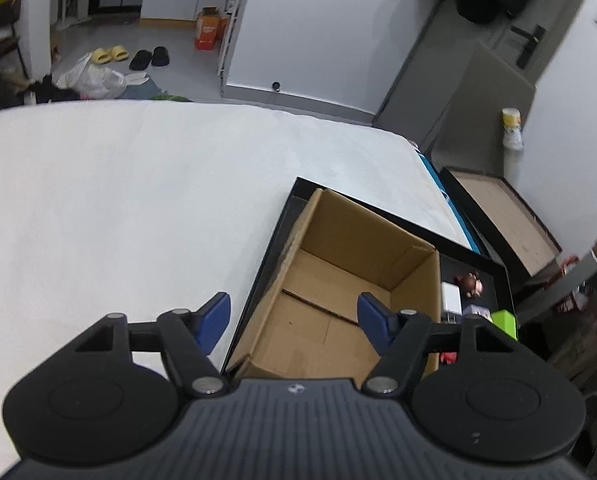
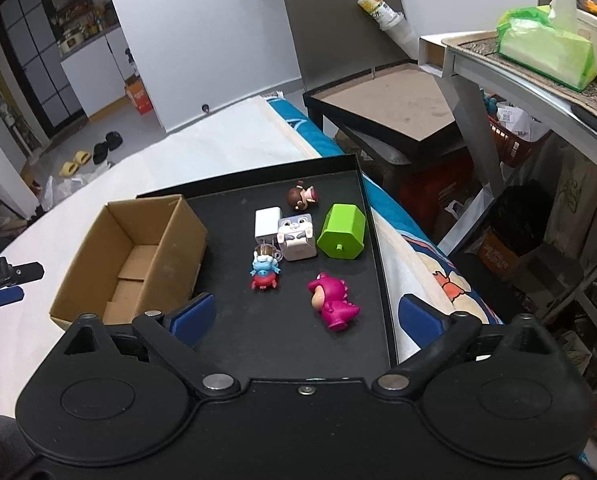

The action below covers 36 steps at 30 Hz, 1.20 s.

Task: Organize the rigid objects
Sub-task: 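Move the left tool onto the cardboard box while the right tool approaches the pink dinosaur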

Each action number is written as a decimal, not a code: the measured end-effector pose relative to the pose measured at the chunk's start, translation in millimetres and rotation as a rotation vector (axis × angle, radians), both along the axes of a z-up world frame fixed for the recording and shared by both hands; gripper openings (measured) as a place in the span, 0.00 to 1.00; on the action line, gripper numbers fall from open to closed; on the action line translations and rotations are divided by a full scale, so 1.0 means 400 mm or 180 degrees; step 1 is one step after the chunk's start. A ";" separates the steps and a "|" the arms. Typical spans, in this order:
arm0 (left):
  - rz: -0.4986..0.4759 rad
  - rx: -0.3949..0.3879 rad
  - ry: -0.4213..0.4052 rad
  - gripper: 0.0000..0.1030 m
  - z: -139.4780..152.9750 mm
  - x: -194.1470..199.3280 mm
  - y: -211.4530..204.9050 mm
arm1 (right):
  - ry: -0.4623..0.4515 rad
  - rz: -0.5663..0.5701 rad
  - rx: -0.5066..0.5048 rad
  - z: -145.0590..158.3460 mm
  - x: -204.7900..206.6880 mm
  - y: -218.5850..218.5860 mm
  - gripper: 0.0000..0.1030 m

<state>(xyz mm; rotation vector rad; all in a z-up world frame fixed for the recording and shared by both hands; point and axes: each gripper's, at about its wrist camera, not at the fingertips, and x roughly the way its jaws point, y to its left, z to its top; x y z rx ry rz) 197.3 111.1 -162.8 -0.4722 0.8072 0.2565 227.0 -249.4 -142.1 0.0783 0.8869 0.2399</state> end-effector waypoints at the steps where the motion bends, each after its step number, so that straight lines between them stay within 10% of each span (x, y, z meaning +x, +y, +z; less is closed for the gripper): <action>1: 0.0030 -0.0035 -0.0008 0.63 -0.008 0.002 0.007 | 0.0017 0.0000 -0.0011 -0.002 0.005 0.003 0.92; 23: 0.0023 -0.0436 0.0110 0.20 -0.129 0.036 0.036 | 0.0537 0.0200 -0.0363 -0.094 0.155 0.058 0.69; 36: 0.0037 -0.0517 0.0181 0.18 -0.159 0.057 0.047 | 0.0771 0.0327 -0.0704 -0.214 0.253 0.098 0.68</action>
